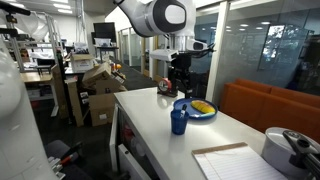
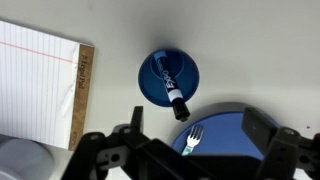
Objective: Put the marker in the cup
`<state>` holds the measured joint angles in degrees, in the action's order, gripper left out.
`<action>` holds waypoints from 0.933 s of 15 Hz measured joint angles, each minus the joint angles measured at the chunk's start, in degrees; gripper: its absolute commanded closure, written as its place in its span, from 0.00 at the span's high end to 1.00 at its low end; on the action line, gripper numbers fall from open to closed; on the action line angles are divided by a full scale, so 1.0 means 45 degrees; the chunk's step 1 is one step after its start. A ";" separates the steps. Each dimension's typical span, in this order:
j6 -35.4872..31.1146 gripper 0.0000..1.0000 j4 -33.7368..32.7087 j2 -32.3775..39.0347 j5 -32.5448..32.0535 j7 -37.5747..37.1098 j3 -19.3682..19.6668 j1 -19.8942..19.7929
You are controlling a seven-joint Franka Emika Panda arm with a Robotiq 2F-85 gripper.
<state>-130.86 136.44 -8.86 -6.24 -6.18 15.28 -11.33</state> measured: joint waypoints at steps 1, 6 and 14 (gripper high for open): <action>0.0198 1.00 -0.0005 -0.0206 -0.0069 0.0000 0.0000 -0.0042; 0.1012 1.00 0.0002 -0.1096 -0.0224 0.0010 0.0000 -0.0279; 0.1940 1.00 0.0180 -0.2021 -0.0229 0.0018 -0.0001 -0.0584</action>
<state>-122.13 137.25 -17.95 -7.27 -6.10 15.27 -13.96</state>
